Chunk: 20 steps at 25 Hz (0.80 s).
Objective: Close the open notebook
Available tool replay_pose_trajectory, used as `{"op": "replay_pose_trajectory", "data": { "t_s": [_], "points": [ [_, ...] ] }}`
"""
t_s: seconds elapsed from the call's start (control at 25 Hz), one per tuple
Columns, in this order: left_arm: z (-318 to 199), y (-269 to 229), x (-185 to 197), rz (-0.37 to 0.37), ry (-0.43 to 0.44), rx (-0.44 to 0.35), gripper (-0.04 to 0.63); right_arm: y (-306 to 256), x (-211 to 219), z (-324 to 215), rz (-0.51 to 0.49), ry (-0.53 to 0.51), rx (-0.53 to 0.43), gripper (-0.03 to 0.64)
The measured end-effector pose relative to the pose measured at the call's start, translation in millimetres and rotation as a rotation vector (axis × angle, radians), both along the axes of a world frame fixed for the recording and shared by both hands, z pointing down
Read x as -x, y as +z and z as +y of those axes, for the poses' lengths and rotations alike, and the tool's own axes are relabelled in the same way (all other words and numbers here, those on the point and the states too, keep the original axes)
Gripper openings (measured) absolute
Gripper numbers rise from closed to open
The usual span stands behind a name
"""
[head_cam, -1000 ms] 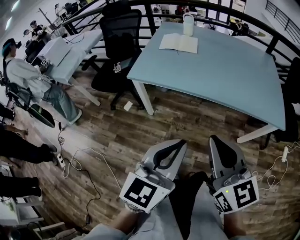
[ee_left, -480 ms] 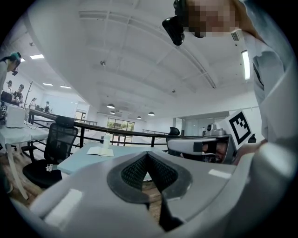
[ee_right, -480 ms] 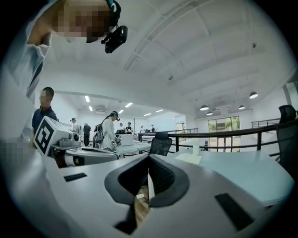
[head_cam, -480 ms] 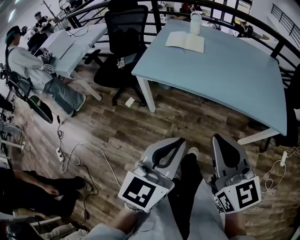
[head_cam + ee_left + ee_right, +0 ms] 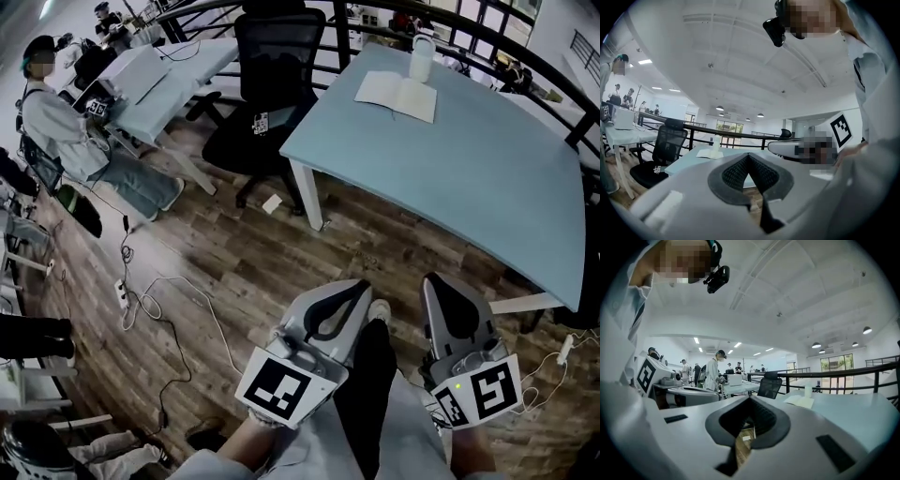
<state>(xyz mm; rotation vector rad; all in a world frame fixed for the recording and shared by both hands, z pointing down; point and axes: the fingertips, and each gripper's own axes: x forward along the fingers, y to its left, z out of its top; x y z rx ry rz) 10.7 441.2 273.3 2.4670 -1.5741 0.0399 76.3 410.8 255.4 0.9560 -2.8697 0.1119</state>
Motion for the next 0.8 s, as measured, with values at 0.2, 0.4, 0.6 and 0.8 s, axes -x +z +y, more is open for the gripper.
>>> {"op": "replay_pose_trajectory", "data": {
  "t_s": [0.2,0.4,0.6,0.8],
  "points": [
    [-35.4,-4.5,1.4,-0.013,-0.022,-0.002,0.003,0.8,3.4,-36.4,0.029,-0.037,-0.011,0.0],
    [-79.1,-8.4,2.1,-0.018,-0.053,-0.003,0.003,-2.4,3.4,-80.6,0.015,-0.064,-0.015,0.0],
    [-125.6,-12.0,1.0,-0.025,-0.089,-0.01,0.003,-4.5,4.4,-129.7,-0.034,-0.101,0.011,0.0],
    [-175.1,-13.4,-5.8,-0.039,-0.114,-0.012,0.003,-8.0,0.4,-180.7,-0.045,-0.134,-0.005,0.0]
  ]
}}
